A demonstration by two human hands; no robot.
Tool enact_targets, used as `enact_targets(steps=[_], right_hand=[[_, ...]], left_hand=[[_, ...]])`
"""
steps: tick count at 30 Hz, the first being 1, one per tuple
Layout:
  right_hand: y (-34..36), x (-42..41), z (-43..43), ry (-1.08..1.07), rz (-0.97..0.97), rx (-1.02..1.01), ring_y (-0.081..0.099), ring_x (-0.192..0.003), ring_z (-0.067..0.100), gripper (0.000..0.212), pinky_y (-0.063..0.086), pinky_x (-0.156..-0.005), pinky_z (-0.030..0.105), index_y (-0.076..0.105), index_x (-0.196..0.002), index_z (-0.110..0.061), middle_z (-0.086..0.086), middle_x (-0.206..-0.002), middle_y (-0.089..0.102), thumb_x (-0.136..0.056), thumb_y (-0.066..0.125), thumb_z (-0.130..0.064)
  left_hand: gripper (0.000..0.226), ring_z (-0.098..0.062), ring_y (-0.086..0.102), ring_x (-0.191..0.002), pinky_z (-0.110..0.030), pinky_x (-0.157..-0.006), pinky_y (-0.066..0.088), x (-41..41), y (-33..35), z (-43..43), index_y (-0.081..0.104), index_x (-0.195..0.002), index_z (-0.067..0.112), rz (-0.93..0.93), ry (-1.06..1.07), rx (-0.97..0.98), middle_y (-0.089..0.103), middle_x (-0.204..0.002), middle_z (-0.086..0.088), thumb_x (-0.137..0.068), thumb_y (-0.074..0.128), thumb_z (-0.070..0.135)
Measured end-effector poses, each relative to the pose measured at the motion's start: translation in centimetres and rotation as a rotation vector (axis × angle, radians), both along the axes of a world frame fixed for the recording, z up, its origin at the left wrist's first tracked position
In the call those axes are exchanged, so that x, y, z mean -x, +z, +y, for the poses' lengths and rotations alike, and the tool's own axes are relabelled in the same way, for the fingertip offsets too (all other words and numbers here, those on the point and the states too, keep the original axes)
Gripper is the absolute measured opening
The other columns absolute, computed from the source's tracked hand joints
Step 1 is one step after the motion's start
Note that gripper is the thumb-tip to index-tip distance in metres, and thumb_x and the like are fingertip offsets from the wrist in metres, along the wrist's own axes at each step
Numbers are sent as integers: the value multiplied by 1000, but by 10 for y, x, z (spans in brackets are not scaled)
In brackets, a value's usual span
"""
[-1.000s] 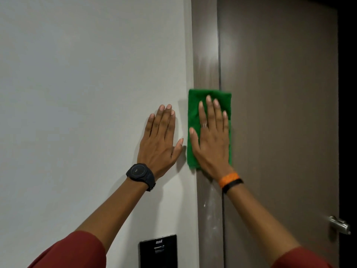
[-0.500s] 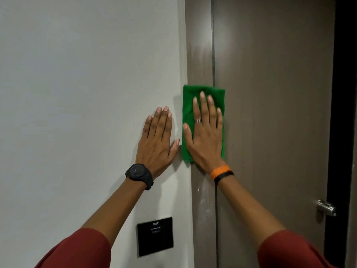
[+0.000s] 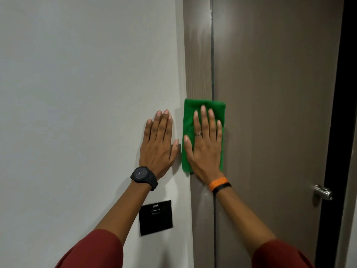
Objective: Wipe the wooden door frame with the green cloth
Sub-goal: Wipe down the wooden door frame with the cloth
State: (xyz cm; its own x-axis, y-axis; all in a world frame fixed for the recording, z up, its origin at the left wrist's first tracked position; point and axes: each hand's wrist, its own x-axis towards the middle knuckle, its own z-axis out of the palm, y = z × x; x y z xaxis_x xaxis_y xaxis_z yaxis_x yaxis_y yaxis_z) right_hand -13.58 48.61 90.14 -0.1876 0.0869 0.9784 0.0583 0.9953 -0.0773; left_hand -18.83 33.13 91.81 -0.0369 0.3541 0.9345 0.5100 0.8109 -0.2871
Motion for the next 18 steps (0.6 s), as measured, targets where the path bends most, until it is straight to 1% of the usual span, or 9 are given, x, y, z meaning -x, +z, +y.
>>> enact_targets(steps=[2, 4, 6, 9, 11, 14, 16, 18], right_hand=[[-61, -8, -3, 22, -66, 11, -1, -163, 25, 74, 13, -131, 57, 2, -166, -16, 9, -175, 2, -106, 32, -48], [-87, -11, -2, 23, -90, 1, -1, -163, 25, 74, 16, -129, 59, 2, -165, -17, 9, -175, 3, -105, 33, -48], [-68, -9, 1, 17, -81, -10, 1, -163, 26, 73, 16, -130, 58, 7, -165, -15, 11, -175, 7, -106, 34, -48], [-10, -2, 3, 1, -23, -11, 4, -163, 27, 72, 12, -131, 55, 13, -165, -13, 12, -174, 11, -106, 34, -48], [3, 1, 4, -12, 2, -4, 4, -163, 27, 71, 11, -131, 55, 15, -165, -13, 11, -174, 12, -106, 34, -48], [-37, 1, 1, -20, -25, 14, 3, -163, 27, 71, 10, -132, 55, 13, -165, -12, 12, -175, 10, -107, 32, -48], [-83, -5, -2, -7, -74, 29, 1, -163, 27, 72, 13, -131, 58, 11, -165, -13, 13, -175, 9, -106, 33, -48], [-112, -10, -2, 1, -109, 16, -1, -163, 27, 74, 16, -129, 60, 8, -165, -14, 12, -174, 9, -105, 36, -47]], left_hand=[[68, -32, 10, -158, -46, -129, 4, 0, -14, -2, 18, -160, 0, 3, 27, 13, 15, -169, -17, -104, 34, 35], [66, -32, 12, -158, -47, -129, 4, 0, -27, -5, 18, -160, 0, 12, 48, 39, 16, -169, -17, -105, 33, 33], [65, -32, 12, -157, -48, -129, 6, -1, -37, -7, 18, -160, 0, 14, 59, 66, 16, -169, -16, -105, 32, 32], [66, -32, 12, -158, -48, -129, 7, -3, -40, -8, 17, -160, 0, -4, 52, 66, 16, -169, -16, -105, 32, 33], [65, -32, 12, -158, -48, -129, 6, -5, -40, -7, 18, -160, 0, -17, 35, 66, 17, -169, -16, -105, 32, 33], [66, -31, 11, -158, -47, -129, 6, -6, -46, -8, 17, -160, 0, -42, 22, 74, 16, -169, -17, -105, 34, 32], [67, -31, 11, -158, -47, -129, 6, -8, -57, -11, 18, -160, 0, -54, 18, 81, 16, -169, -16, -103, 36, 31], [67, -31, 12, -158, -48, -129, 8, -10, -67, -14, 18, -160, 0, -61, 22, 100, 17, -170, -16, -103, 37, 30]])
